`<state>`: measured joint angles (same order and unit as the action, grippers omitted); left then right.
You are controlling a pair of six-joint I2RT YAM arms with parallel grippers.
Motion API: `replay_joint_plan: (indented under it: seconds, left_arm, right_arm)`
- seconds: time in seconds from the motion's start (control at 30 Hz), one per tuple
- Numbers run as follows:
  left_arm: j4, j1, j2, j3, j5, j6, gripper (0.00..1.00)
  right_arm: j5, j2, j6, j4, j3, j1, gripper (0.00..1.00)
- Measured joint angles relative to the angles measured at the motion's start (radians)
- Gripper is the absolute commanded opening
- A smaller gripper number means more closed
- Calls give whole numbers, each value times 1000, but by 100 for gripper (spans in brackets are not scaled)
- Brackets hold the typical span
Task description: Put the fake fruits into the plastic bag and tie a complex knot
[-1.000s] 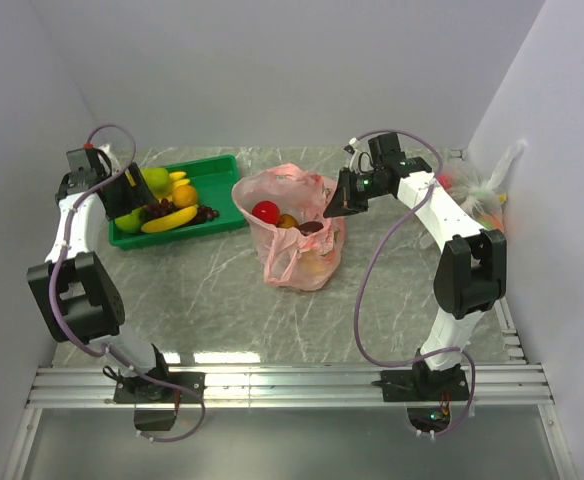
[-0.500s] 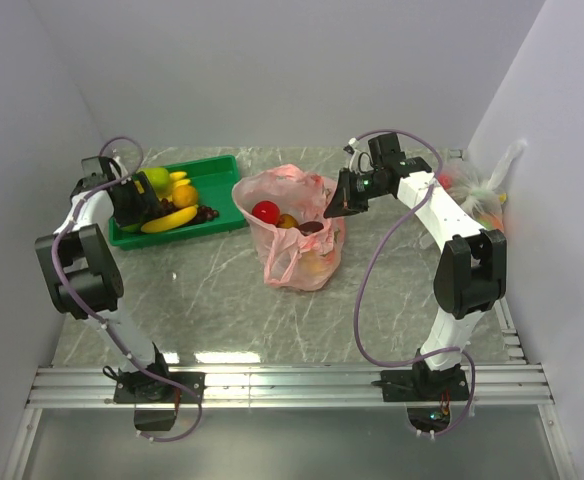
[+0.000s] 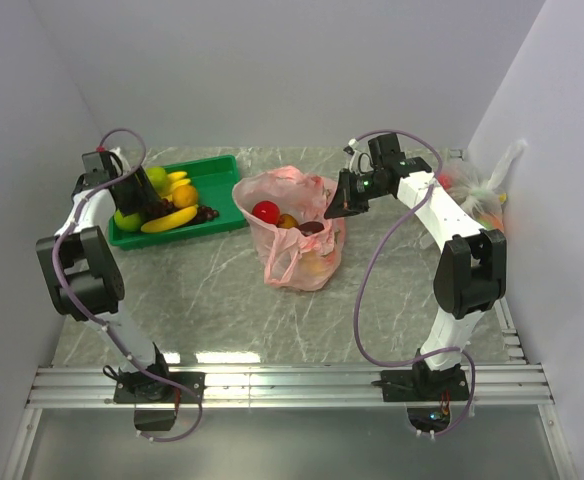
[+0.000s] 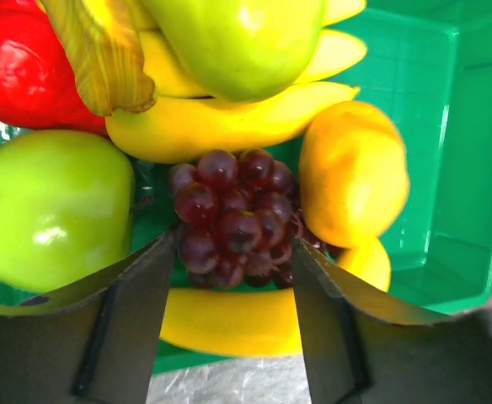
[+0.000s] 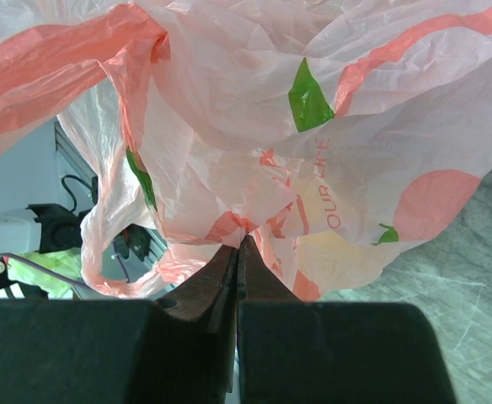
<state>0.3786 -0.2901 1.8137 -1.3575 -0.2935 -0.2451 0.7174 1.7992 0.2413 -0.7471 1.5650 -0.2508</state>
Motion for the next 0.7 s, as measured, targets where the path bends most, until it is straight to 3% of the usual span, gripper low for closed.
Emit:
replay_joint_plan:
  seconds: [0.1,0.17,0.23,0.7]
  left_arm:
    - [-2,4,-38,3,3,24,53]
    - [3,7,-65,-2,3,57,41]
    - [23,12,-69,-31,2,87,38]
    - [128,103,-18,-95,86,183,38]
  right_arm:
    - [0,0,0,-1,0,0,0]
    - [0,1,0,-1,0,0,0]
    - [0,2,0,-1,0,0,0]
    - [-3,5,0,-5,0,0,0]
